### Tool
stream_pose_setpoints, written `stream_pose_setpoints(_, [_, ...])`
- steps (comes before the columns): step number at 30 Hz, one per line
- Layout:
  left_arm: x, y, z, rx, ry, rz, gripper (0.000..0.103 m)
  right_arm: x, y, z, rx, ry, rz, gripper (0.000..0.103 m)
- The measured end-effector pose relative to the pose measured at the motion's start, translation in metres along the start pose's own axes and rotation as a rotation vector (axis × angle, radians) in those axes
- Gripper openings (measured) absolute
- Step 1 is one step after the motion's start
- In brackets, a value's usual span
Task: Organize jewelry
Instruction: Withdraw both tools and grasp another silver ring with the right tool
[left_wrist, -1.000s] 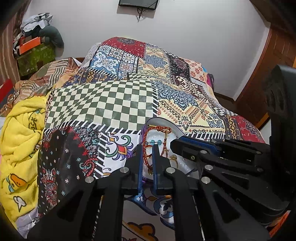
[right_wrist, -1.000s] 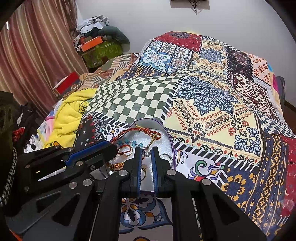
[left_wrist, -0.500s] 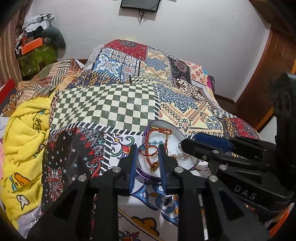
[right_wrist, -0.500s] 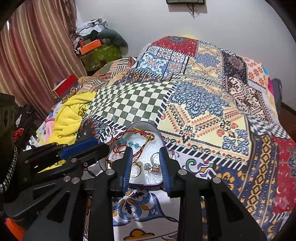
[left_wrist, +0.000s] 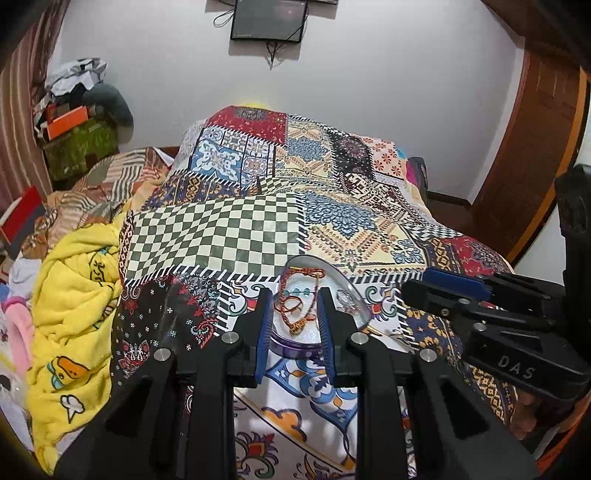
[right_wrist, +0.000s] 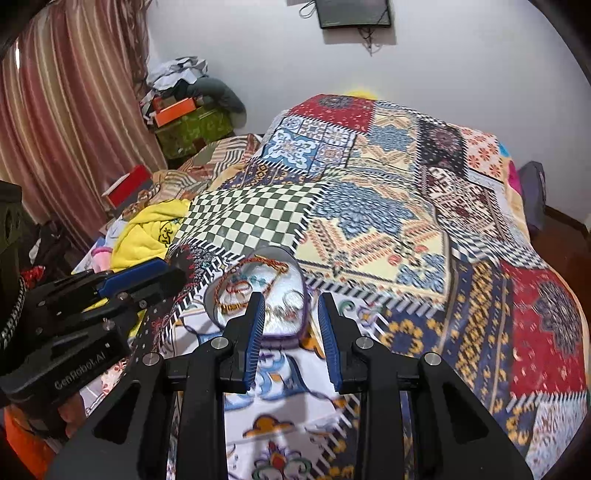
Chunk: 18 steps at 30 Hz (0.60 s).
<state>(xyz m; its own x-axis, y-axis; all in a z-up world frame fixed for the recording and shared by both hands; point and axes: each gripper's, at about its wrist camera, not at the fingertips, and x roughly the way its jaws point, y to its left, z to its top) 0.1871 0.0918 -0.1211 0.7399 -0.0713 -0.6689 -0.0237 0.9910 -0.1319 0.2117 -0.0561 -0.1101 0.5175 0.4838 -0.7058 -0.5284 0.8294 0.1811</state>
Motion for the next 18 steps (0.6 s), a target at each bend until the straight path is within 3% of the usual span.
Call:
stream_pose_setpoints(7, [-0.011,-0.017,-0.007,0.014,0.006,-0.025,0.028,-0.027,-0.025,-0.023,0.038,0.010,-0.061,0.027])
stream_pose_setpoints(18, [0.009,-0.057,-0.039,0.059,0.120,-0.093,0.029,-0.053,-0.074,-0.064,0.103,0.081,-0.175,0.027])
